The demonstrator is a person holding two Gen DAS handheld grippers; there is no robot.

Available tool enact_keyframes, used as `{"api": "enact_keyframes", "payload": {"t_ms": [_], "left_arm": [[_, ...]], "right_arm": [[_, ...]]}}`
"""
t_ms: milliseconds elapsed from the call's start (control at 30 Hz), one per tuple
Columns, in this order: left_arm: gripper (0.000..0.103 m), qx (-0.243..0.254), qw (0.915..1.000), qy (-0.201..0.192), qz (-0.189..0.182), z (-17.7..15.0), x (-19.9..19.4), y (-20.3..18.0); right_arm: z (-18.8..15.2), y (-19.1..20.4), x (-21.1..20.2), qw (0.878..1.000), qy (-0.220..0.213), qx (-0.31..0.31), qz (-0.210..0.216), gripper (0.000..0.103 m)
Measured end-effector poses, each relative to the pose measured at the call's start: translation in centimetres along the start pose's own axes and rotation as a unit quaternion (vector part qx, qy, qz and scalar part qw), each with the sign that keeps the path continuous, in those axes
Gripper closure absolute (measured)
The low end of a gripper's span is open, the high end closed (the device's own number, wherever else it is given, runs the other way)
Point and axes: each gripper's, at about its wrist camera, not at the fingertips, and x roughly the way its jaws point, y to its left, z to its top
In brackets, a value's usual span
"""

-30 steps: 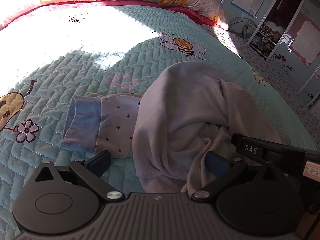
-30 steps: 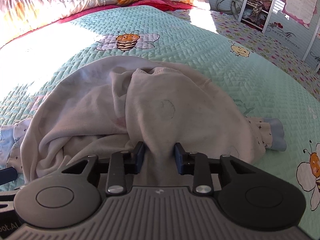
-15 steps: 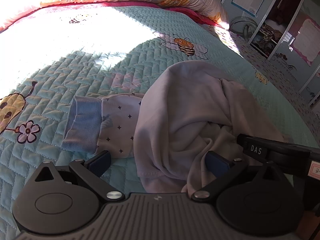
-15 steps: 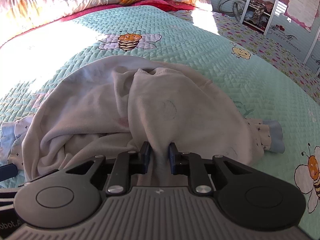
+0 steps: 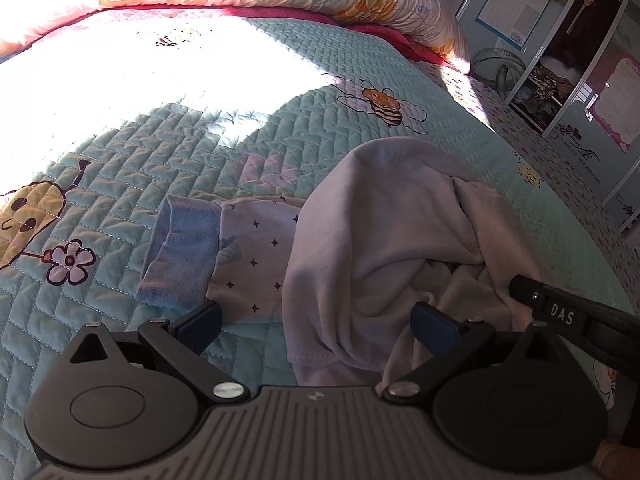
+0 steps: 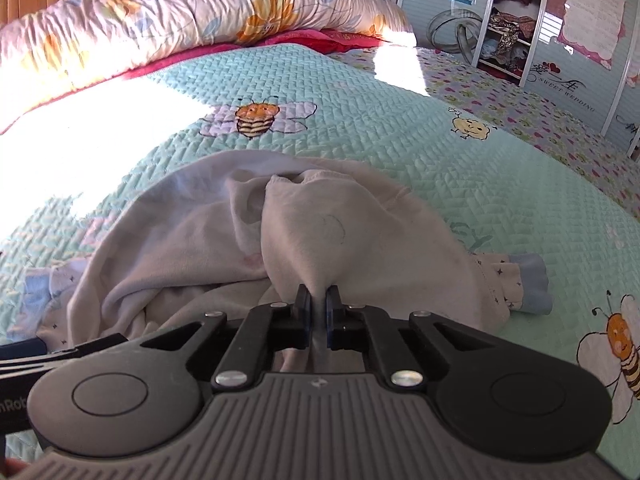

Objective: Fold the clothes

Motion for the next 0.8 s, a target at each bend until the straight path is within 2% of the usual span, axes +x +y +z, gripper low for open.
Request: {"api": "enact_keyframes", "payload": {"t_ms": [100,267,433,533,633,733,800], "left_arm": [[0.0,-0.015,0.9999,-0.004,-0.001,0.2,-0.2,0.4],[0.0,-0.038,0.9991,-0.017,-0.013,0.4,-0.8,1.0],[0.0,-0.046,0.998,-0.031,-0.032,0.5,-1.6,0.9],[0.0,-0.05,0.9974,-0.035,-0.038,0.6,-1.7,1.0],[0.0,-0.051,0.997,-0.032,-0.048,0.6,-1.6,1.0],[0.0,-0.039,0.9977,-0.024,-0.05,0.4,-1.3,0.5],[0.0,-0.028,0.9983,-0.021,-0.047,0.3,-1.2,0.2]], "right_arm": [[-0.2,-1.3,-1.4,0.999,-0.02,0.031,0.033,0.097],[-1.3,-3.0,-4.4,0.995,-0.047,0.063,0.054,0.098],[-3.2,-5.0,-5.6,0.995,-0.035,0.083,0.048,0.099],[-4.6,-5.2,-7.2,0.994,-0.028,0.08,0.07,0.099],[-7.1,-4.4,-8.9,0.994,0.006,0.044,0.1,0.103],[-10.1,-4.0,-9.2,0.991,0.073,0.011,0.116,0.103],[-10.7,-5.1,-9.3,0.99,0.075,0.044,0.108,0.103]]}}
